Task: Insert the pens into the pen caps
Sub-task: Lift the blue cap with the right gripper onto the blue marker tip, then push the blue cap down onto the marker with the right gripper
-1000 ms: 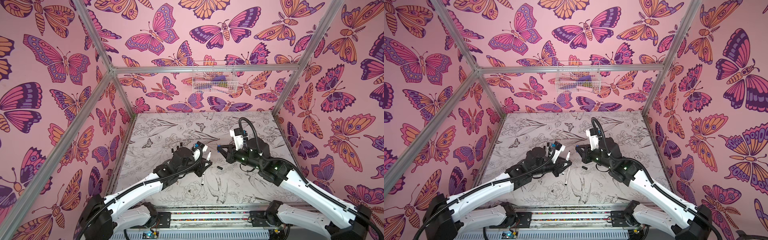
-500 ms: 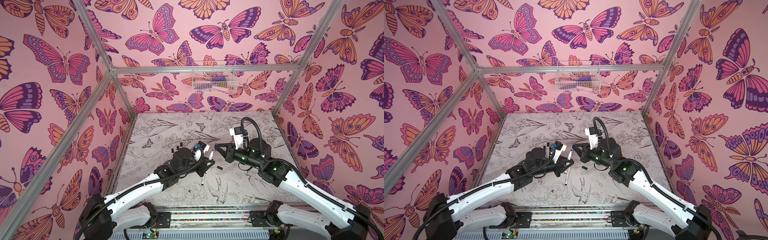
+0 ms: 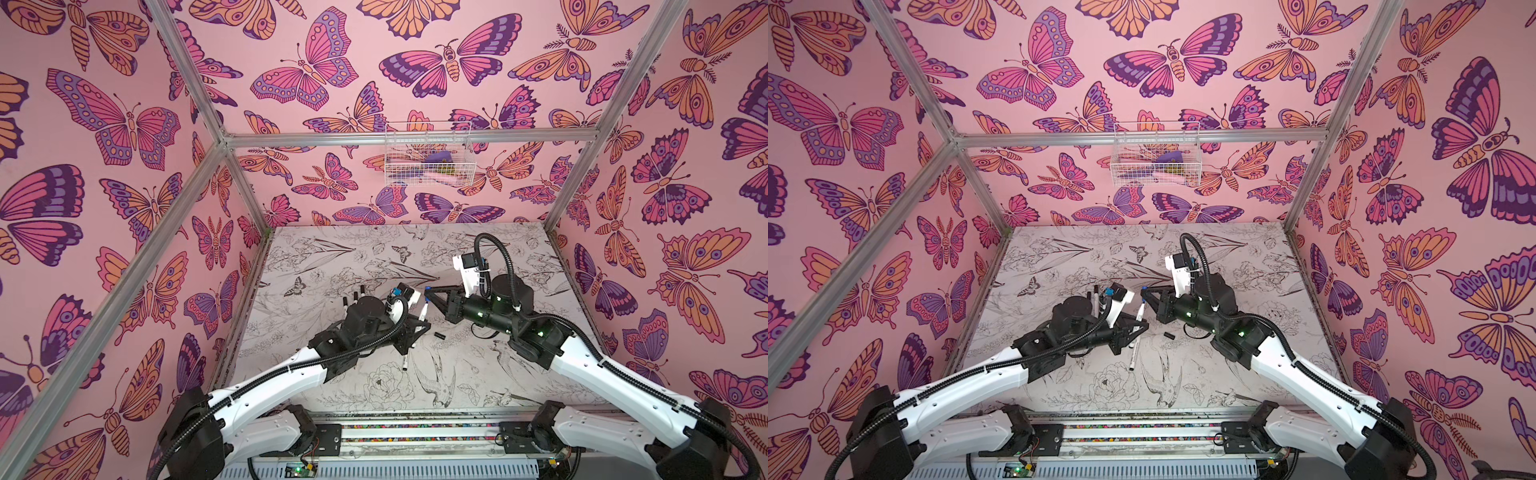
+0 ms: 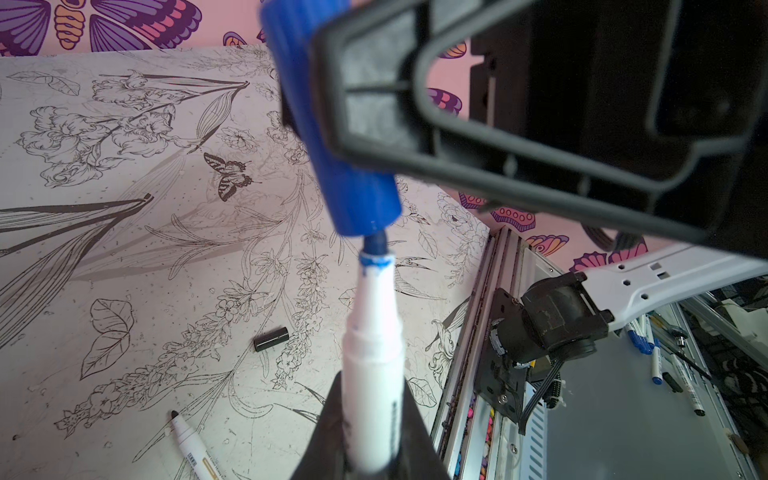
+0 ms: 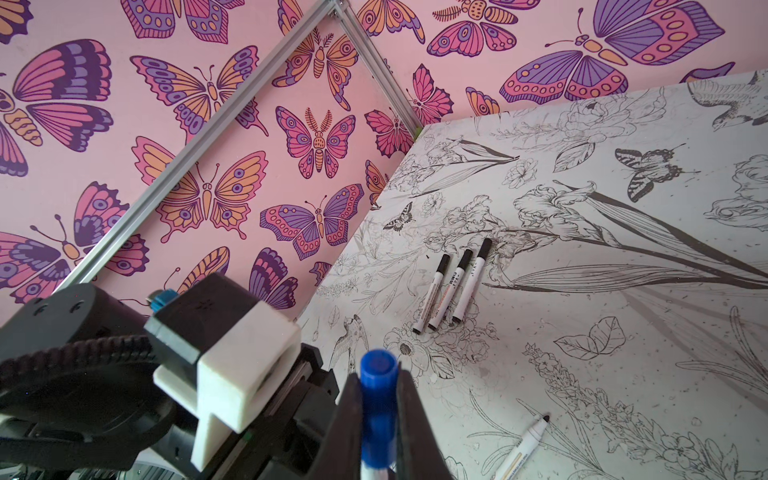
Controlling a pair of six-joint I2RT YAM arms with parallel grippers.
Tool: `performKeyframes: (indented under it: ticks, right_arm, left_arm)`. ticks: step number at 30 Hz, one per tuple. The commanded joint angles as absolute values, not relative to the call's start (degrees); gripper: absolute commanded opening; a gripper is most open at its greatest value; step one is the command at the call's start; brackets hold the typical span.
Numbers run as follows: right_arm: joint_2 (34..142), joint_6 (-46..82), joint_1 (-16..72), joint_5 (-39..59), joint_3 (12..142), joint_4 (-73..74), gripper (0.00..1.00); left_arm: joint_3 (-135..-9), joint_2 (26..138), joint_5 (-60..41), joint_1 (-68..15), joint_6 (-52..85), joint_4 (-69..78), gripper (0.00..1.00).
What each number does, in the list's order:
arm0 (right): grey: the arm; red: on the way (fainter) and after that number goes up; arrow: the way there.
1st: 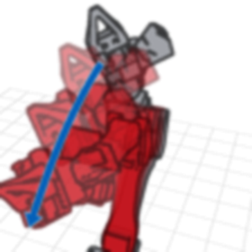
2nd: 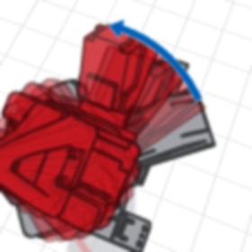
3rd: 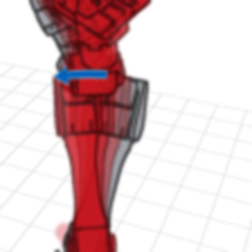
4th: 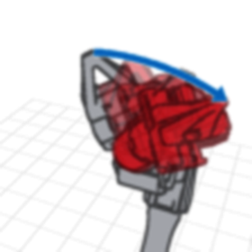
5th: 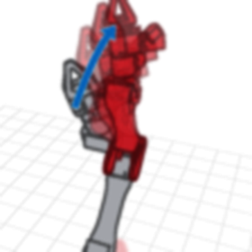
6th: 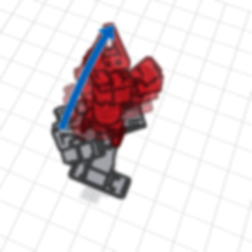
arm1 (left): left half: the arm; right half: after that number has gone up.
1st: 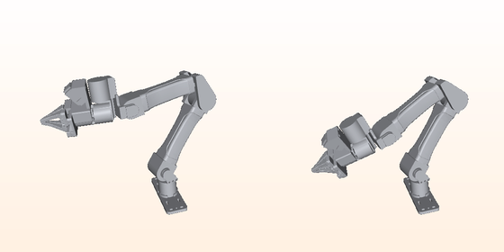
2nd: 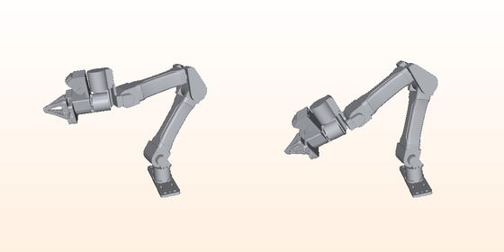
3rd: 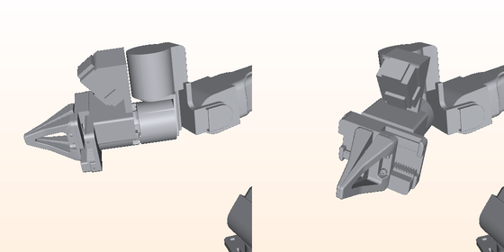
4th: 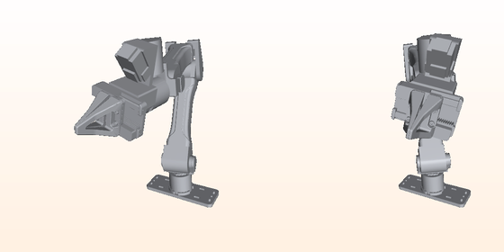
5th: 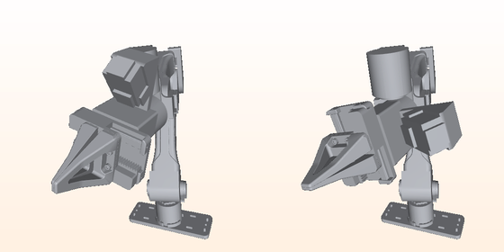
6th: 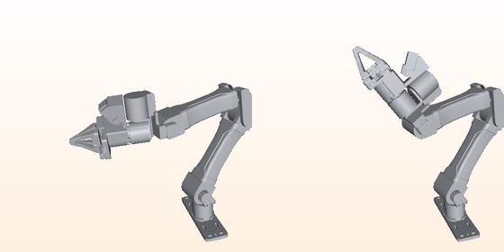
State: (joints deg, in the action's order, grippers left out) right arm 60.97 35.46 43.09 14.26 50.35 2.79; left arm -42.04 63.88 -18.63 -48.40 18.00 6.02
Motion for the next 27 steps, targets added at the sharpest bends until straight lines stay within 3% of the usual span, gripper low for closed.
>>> performKeyframes:
  ticks: [1,27]
  right_arm:
    - [60.7,36.6,42.7,15.6,50.5,4.9,0.00]
    - [57.1,39.2,42.9,14.6,46.6,5.4,0.00]
  left_arm:
    - [-41.5,63.5,-18.9,-48.6,17.0,7.5,0.00]
    - [-45.6,65.2,-18.3,-48.6,14.7,11.8,0.00]
